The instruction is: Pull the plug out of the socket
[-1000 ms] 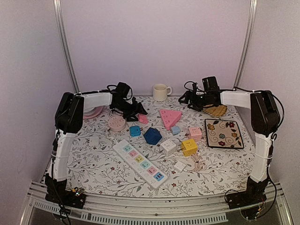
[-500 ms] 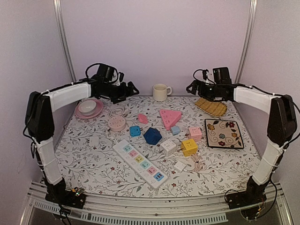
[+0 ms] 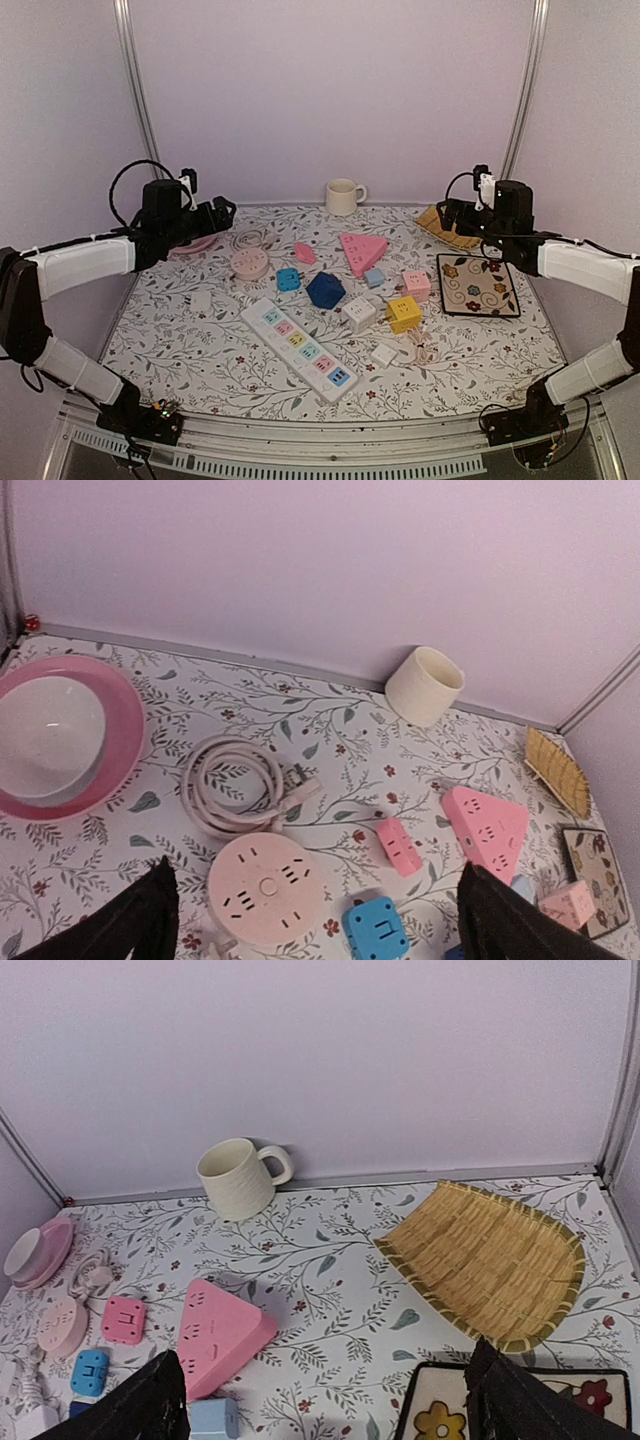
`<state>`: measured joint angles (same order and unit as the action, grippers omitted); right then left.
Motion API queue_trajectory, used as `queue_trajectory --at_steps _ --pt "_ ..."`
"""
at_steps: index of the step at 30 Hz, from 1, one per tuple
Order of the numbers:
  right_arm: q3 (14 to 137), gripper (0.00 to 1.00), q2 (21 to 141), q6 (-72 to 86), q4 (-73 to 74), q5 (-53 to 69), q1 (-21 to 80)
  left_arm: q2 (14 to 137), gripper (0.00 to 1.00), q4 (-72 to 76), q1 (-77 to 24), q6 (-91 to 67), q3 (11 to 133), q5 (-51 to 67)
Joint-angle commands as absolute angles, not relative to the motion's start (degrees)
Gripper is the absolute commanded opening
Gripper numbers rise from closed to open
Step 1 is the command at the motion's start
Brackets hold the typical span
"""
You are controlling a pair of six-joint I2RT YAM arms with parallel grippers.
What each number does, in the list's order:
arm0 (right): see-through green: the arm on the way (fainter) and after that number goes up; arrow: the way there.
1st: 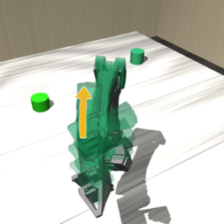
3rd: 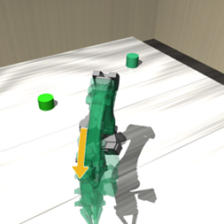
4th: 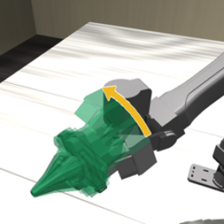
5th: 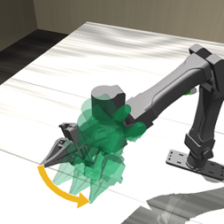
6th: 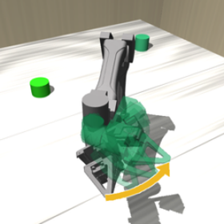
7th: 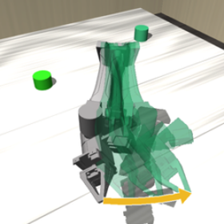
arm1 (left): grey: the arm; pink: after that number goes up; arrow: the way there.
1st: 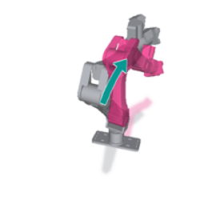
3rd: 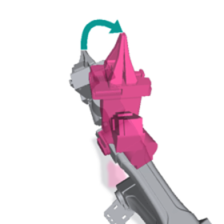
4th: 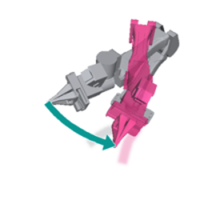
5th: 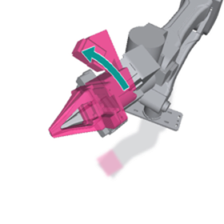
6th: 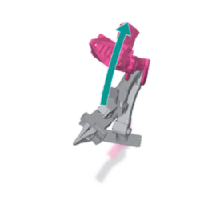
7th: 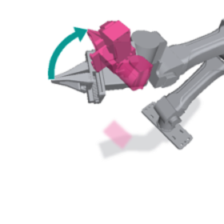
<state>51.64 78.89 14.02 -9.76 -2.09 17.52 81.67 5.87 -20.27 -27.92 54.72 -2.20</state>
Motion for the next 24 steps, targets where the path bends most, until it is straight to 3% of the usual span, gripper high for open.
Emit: queue_trajectory --at_steps 1,7,17,21,24 --pt "43.93 0.99 74.82 7.30 -19.95 -10.94 15.15 75.89 0.97 17.12 -19.75 -24.52 45.97 -12.50" --pt "33.38 0.99 72.27 8.87 -27.84 -11.77 5.49 74.25 0.97 17.03 -19.85 -22.26 41.54 -22.55" --pt "14.75 0.99 78.70 0.82 -62.74 -16.46 3.25 71.31 0.97 17.37 -18.44 -16.81 35.84 -36.64" --pt "11.76 0.99 82.04 -1.81 -72.69 -6.66 2.29 68.67 0.97 20.01 -15.93 -17.46 31.11 -38.36" --pt "9.51 0.99 88.16 -3.23 -83.01 -5.76 2.28 67.50 0.97 23.76 -14.09 -16.30 27.65 -39.40"
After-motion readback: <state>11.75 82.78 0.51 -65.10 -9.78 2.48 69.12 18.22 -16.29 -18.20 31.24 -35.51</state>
